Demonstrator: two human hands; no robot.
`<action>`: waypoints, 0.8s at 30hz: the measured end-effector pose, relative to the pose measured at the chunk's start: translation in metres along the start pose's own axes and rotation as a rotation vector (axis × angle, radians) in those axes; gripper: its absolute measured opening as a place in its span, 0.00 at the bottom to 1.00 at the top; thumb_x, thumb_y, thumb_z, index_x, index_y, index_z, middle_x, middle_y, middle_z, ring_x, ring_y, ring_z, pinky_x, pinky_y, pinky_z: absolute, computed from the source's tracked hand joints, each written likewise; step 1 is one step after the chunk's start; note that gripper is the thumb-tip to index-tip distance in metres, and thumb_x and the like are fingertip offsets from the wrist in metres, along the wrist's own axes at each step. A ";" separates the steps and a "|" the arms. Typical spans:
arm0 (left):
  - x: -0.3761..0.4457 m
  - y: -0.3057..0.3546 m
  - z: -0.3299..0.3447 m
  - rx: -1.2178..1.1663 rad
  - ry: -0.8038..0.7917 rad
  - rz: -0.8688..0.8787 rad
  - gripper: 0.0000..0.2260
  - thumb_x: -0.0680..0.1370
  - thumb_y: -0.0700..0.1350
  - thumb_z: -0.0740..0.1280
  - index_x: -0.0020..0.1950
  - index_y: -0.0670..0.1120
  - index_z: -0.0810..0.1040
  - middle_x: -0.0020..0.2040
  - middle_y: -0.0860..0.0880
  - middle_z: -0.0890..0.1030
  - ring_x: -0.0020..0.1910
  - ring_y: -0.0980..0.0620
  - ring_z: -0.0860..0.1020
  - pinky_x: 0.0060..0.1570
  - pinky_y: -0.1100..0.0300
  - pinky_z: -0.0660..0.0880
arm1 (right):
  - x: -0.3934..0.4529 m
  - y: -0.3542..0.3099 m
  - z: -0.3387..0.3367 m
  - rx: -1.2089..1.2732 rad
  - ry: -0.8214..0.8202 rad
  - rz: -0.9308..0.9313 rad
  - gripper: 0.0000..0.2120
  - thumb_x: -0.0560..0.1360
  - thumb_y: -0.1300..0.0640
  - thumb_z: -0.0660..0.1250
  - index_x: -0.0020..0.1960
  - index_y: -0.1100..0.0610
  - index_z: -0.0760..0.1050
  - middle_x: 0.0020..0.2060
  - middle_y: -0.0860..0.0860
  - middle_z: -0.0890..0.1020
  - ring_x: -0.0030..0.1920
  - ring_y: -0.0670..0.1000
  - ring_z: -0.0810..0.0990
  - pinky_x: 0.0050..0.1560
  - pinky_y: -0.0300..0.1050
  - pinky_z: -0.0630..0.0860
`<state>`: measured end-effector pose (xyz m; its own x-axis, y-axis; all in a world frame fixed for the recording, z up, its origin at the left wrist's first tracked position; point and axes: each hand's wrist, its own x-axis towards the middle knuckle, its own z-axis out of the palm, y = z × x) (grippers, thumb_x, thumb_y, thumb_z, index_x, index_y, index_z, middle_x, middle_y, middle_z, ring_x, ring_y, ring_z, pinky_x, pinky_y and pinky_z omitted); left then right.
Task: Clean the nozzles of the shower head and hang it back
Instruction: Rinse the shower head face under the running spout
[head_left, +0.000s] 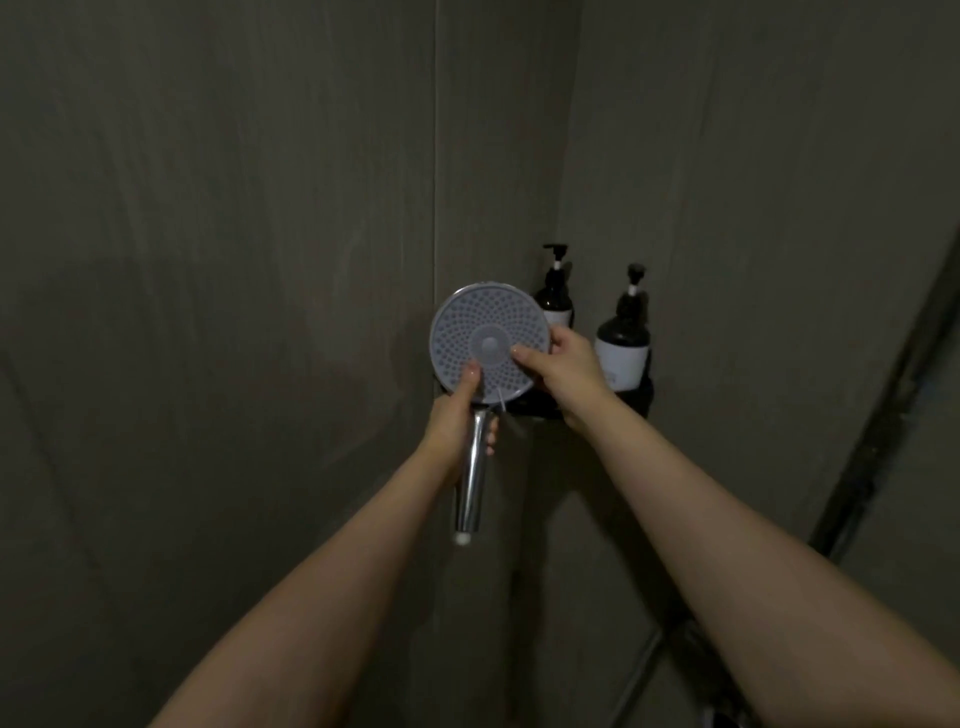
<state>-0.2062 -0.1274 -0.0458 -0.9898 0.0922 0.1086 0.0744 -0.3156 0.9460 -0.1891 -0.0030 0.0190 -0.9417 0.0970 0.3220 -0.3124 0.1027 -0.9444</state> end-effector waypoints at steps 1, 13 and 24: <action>-0.011 -0.007 0.003 0.005 0.000 -0.016 0.23 0.77 0.60 0.59 0.41 0.40 0.76 0.24 0.45 0.74 0.19 0.52 0.71 0.21 0.65 0.69 | -0.010 0.004 -0.004 -0.031 0.028 0.001 0.15 0.74 0.65 0.66 0.60 0.64 0.73 0.56 0.59 0.80 0.57 0.56 0.79 0.56 0.47 0.77; -0.125 -0.072 0.024 -0.014 0.099 -0.105 0.13 0.78 0.40 0.64 0.61 0.37 0.73 0.52 0.41 0.79 0.43 0.46 0.80 0.36 0.57 0.81 | -0.122 0.065 -0.047 -0.151 0.071 0.173 0.12 0.72 0.66 0.68 0.55 0.63 0.72 0.54 0.61 0.79 0.51 0.53 0.78 0.50 0.48 0.77; -0.184 -0.116 0.018 0.062 0.014 -0.274 0.16 0.79 0.40 0.62 0.64 0.34 0.70 0.52 0.35 0.77 0.34 0.48 0.78 0.26 0.63 0.77 | -0.207 0.091 -0.072 -0.518 0.051 0.296 0.11 0.72 0.59 0.71 0.52 0.58 0.75 0.44 0.51 0.80 0.45 0.51 0.79 0.48 0.47 0.76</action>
<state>-0.0304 -0.0911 -0.1704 -0.9757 0.1525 -0.1573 -0.1890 -0.2226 0.9564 -0.0138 0.0578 -0.1286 -0.9682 0.2415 0.0651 0.0761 0.5322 -0.8432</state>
